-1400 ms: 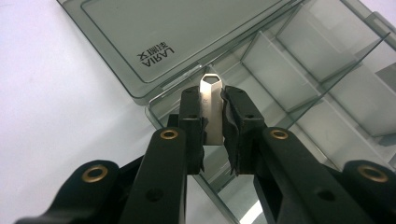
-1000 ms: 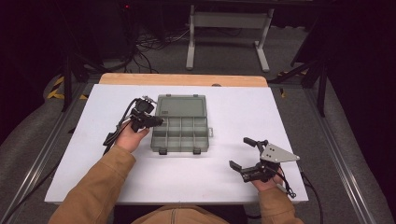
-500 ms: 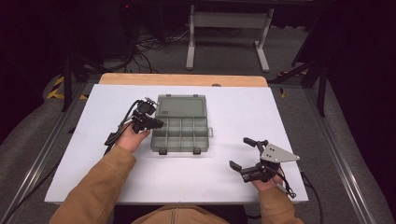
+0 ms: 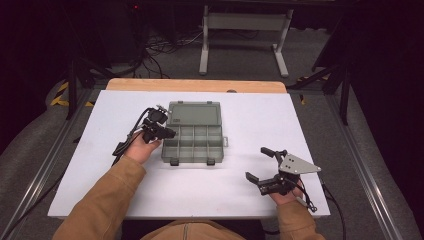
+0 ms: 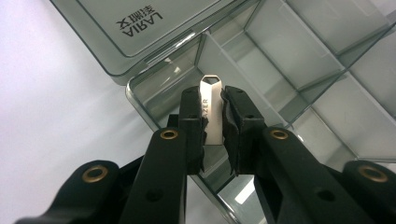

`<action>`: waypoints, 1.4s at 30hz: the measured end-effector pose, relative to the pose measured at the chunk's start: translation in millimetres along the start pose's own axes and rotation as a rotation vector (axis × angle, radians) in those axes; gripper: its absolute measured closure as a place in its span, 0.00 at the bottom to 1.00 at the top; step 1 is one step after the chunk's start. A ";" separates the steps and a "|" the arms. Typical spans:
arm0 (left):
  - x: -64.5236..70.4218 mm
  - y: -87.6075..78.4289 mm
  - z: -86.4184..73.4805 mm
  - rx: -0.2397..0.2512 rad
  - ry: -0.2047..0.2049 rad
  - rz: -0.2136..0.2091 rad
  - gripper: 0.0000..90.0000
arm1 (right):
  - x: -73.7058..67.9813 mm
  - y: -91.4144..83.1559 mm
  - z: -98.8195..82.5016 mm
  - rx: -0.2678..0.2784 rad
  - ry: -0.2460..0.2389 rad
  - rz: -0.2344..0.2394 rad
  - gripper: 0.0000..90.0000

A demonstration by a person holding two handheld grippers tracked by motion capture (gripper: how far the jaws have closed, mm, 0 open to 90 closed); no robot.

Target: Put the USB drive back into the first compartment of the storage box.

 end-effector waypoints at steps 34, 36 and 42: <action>34.2 -60.9 1.7 0.221 0.123 -0.142 0.10 | -0.3 -0.1 0.0 0.000 -0.001 0.000 0.03; 36.9 -65.0 -0.6 0.225 0.132 -0.139 0.08 | -0.5 0.0 0.0 0.000 -0.001 0.000 0.03; 47.8 -78.6 -10.4 0.257 0.166 -0.133 0.04 | -0.5 -0.2 -0.2 0.000 -0.002 -0.001 0.03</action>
Point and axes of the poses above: each handheld gripper's, and its own axes: y roughly forward along the jaws, z roughly out of its top, x roughly to its right, the point moved 9 cm from there along y, roughly forward along the jaws, and after that the axes turned 11 degrees about -x, right-handed, at the moved point
